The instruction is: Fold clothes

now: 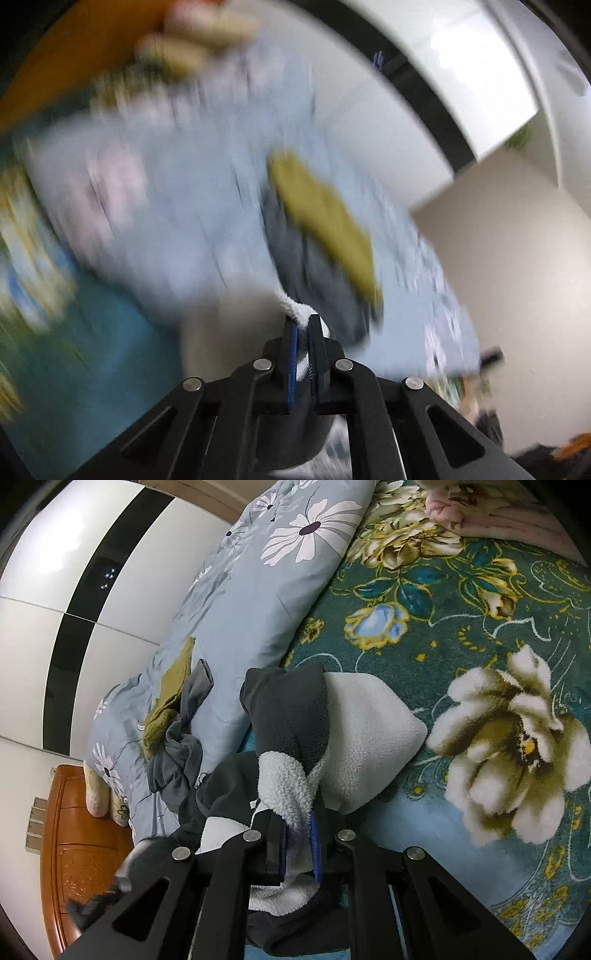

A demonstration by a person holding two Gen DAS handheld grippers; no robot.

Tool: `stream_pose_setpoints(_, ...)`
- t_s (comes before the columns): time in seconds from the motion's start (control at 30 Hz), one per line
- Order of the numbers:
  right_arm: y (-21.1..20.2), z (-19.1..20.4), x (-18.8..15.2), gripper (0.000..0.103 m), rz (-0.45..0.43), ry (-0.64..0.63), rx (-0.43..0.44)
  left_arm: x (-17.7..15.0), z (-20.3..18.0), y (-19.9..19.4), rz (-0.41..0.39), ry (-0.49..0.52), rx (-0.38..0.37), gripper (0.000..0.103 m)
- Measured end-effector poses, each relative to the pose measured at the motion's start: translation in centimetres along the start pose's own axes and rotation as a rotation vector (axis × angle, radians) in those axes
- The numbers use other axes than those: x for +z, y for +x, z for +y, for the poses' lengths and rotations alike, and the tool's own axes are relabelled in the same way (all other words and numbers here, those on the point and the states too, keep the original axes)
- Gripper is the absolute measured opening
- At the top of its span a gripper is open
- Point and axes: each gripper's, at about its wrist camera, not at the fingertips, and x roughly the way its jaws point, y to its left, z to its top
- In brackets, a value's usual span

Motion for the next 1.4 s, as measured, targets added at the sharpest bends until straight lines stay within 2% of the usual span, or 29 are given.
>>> stream_pose_setpoints(0.07,0.1,-0.3,-0.1,0.011,0.000,0.017,0.007,3.6,1.9,-3.2,-0.112,-0.002,0.052,0.005)
stream_pose_setpoints(0.17,0.3,-0.3,0.0,0.011,0.006,0.020,0.006,7.0,6.2,-5.5,-0.240,0.003,0.210,0.000)
stream_pose_setpoints(0.2,0.5,-0.2,0.0,0.011,0.012,0.015,0.002,7.6,7.8,-5.1,-0.236,-0.014,0.259,0.000)
stream_pose_setpoints(0.3,1.1,0.3,-0.1,0.012,0.035,-0.003,-0.022,8.8,13.9,-2.7,-0.113,-0.173,0.333,0.000)
stream_pose_setpoints(0.37,1.0,0.5,-0.1,0.012,0.035,-0.016,-0.033,7.8,15.7,-2.1,-0.072,-0.247,0.289,0.000)
stream_pose_setpoints(0.4,1.0,0.6,-0.1,0.012,0.034,-0.021,-0.037,7.0,15.6,-1.9,-0.051,-0.241,0.270,0.000)
stream_pose_setpoints(0.47,0.8,0.3,-0.1,0.012,0.031,-0.010,-0.036,5.3,14.1,-1.0,0.009,-0.164,0.253,0.001)
stream_pose_setpoints(0.57,0.6,0.4,-0.1,0.012,0.035,-0.011,-0.040,3.0,11.7,2.0,0.177,-0.070,0.205,0.002)
stream_pose_setpoints(0.67,-0.3,1.4,0.6,0.011,0.013,-0.083,-0.065,-0.8,9.5,4.2,0.324,-0.040,0.156,0.015)
stream_pose_setpoints(0.73,-1.3,2.4,1.4,0.011,-0.023,-0.168,-0.111,-4.1,9.1,5.6,0.438,-0.081,0.104,0.032)
stream_pose_setpoints(0.8,-1.9,2.4,2.0,0.010,-0.037,-0.196,-0.137,-7.0,9.0,6.6,0.521,-0.117,0.086,0.032)
stream_pose_setpoints(0.87,-2.3,1.1,2.4,0.010,-0.047,-0.164,-0.157,-8.4,9.3,6.6,0.544,-0.145,0.095,0.032)
stream_pose_setpoints(1.0,-2.2,-3.8,2.5,0.010,-0.038,-0.014,-0.166,-10.3,9.9,6.3,0.570,-0.203,0.115,0.032)
stream_pose_setpoints(1.13,-1.2,-6.2,1.3,0.010,0.053,0.007,-0.182,-8.7,9.6,5.7,0.548,-0.192,0.147,0.035)
stream_pose_setpoints(1.2,-1.6,-6.1,1.1,0.013,0.070,-0.024,-0.174,-7.5,8.8,6.2,0.527,-0.166,0.146,0.038)
stream_pose_setpoints(1.27,-2.4,-5.2,1.2,0.016,0.073,-0.073,-0.177,-6.5,7.8,7.0,0.507,-0.133,0.141,0.046)
stream_pose_setpoints(1.33,-4.2,-2.8,1.5,0.021,0.019,-0.176,-0.251,-5.9,6.5,8.3,0.511,-0.101,0.136,0.063)
stream_pose_setpoints(1.4,-4.9,-0.2,2.0,0.028,-0.034,-0.260,-0.283,-5.8,5.7,10.7,0.544,-0.122,0.142,0.063)
